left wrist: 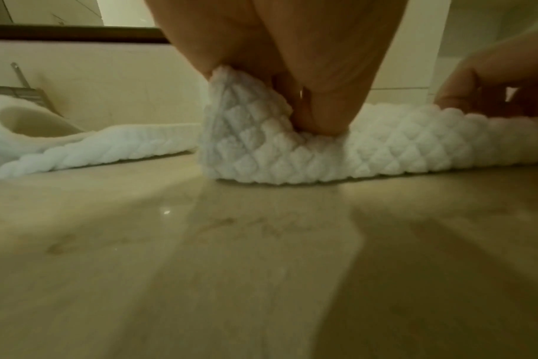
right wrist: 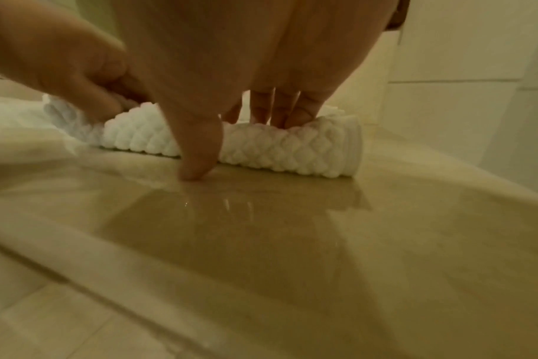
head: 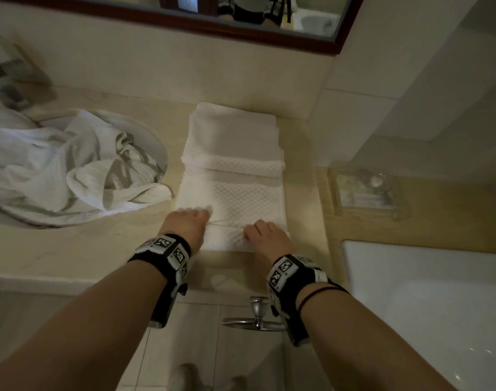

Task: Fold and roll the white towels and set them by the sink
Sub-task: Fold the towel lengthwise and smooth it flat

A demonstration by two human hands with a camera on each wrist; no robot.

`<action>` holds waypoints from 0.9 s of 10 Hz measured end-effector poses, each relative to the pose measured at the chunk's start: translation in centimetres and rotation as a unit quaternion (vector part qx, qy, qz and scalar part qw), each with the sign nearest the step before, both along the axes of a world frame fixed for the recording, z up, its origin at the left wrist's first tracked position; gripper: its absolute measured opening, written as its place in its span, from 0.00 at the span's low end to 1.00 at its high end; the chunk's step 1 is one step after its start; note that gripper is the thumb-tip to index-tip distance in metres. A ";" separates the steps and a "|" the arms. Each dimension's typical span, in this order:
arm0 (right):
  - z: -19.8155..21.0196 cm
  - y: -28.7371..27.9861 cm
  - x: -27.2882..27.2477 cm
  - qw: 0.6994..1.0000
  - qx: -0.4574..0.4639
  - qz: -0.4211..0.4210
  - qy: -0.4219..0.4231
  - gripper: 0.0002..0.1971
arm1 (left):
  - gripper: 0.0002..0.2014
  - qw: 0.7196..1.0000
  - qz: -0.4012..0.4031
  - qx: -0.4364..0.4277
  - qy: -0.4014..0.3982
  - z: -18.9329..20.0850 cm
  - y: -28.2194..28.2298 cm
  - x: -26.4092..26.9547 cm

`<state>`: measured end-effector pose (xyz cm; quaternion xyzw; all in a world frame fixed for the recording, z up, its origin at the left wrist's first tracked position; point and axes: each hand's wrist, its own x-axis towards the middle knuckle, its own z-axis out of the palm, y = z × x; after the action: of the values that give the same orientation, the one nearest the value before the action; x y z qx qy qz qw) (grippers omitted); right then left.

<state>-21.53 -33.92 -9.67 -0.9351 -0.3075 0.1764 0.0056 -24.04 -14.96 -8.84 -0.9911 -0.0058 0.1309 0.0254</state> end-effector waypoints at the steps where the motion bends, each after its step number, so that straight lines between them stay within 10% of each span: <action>1: 0.4 0.4 -0.3 1.000 0.010 -0.019 -0.017 0.21 | 0.20 0.999 -0.009 0.017 0.028 0.8 -0.2 0.6; 4: 2.5 2.1 2.6 0.995 -0.051 -0.048 0.071 0.15 | 0.25 0.998 -0.046 -0.008 0.043 1.0 0.5 2.0; 7: 4.9 3.6 5.6 0.968 -0.055 -0.183 0.163 0.20 | 0.30 0.961 -0.251 0.036 0.113 2.6 0.5 3.8; 9: 4.4 5.2 5.4 0.956 -0.151 -0.190 0.166 0.26 | 0.18 0.967 -0.219 -0.002 0.128 2.5 0.4 5.0</action>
<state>-16.08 -28.75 -5.27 -0.9238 -0.0889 0.3688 -0.0512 -19.02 -14.53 -6.30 -0.9432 0.2153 0.2477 0.0517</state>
